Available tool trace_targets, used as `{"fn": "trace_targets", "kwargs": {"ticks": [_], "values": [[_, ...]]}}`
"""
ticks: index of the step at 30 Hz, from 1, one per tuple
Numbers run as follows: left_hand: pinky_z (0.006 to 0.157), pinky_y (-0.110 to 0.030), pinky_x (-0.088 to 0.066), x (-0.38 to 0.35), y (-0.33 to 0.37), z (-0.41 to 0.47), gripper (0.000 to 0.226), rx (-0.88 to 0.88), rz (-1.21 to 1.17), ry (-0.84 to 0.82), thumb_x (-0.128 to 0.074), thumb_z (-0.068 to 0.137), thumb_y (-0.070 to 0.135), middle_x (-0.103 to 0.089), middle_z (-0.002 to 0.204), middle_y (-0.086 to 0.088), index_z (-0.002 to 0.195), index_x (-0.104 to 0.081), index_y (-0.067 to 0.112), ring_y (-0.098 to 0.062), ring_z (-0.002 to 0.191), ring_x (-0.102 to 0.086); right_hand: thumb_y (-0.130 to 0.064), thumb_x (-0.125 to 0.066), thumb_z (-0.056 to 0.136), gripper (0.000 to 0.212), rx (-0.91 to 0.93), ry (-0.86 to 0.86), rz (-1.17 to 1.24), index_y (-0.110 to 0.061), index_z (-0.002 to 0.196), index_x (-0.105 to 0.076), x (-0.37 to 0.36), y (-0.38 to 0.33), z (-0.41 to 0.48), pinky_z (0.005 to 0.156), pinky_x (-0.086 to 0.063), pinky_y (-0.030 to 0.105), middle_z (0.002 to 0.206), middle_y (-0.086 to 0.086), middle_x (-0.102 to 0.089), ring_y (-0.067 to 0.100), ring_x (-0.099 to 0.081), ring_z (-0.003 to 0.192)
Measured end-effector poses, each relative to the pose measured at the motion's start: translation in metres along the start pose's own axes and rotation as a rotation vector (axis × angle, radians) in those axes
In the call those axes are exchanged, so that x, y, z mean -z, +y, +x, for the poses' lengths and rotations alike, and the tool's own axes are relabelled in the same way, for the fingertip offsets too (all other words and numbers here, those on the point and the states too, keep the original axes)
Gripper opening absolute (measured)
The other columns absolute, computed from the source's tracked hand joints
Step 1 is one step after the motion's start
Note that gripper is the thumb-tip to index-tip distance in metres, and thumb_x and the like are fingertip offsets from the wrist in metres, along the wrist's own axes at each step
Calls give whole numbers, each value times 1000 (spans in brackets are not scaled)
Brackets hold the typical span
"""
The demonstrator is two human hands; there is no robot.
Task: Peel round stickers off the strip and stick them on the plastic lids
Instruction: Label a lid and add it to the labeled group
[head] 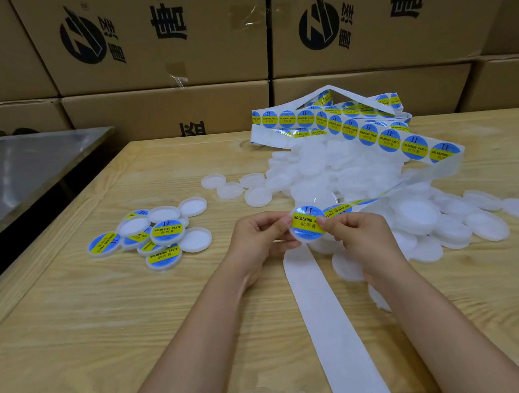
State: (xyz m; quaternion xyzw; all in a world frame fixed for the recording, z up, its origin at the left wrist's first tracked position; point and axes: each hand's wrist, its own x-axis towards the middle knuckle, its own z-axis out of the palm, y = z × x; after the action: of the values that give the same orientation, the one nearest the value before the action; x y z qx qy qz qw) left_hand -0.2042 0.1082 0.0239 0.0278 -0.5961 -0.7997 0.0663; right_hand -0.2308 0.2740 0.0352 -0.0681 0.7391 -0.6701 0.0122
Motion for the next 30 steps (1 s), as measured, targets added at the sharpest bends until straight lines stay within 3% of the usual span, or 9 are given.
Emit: {"fn": "trace_targets", "kwargs": {"ticks": [11, 19, 24, 28, 30], "values": [[60, -27, -56, -3, 0, -1, 10, -23, 57, 15, -60, 88, 3, -69, 75, -14, 90, -68, -3, -16, 65, -65, -23, -74, 80, 27, 12, 37, -75, -14, 57, -63, -1, 2, 1, 43, -28, 11, 43, -12, -42, 2, -34, 43], [60, -27, -57, -9, -1, -1, 8, -34, 39, 35, -61, 87, 3, -71, 70, -10, 85, -69, 1, -16, 63, -67, -28, -72, 79, 18, 228, 197, -417, -21, 66, -63, -7, -2, -9, 49, -35, 12, 49, -10, -48, 2, -49, 51], [61, -27, -56, -12, -2, -2, 8, -12, -23, 58, -64, 86, 6, -70, 73, -14, 83, -69, 1, -19, 63, -67, -29, -69, 83, 14, 325, 252, -515, -15, 80, -65, -11, -2, -13, 65, -40, 31, 65, -7, -55, 19, -54, 71], [60, -26, -55, -15, -3, -2, 11, 8, -88, 77, -63, 86, 5, -67, 74, -16, 78, -69, 2, -18, 62, -66, -24, -68, 85, 15, 404, 290, -512, -13, 95, -65, -16, -2, -15, 69, -40, 29, 77, -6, -60, 22, -58, 79], [59, -25, -55, -16, -4, -2, 13, 14, -106, 82, -63, 86, 5, -67, 70, -12, 76, -69, 3, -16, 60, -65, -22, -68, 84, 36, 359, 289, -426, -20, 118, -57, -16, -2, -15, 68, -41, 19, 81, -7, -62, 13, -58, 75]]}}
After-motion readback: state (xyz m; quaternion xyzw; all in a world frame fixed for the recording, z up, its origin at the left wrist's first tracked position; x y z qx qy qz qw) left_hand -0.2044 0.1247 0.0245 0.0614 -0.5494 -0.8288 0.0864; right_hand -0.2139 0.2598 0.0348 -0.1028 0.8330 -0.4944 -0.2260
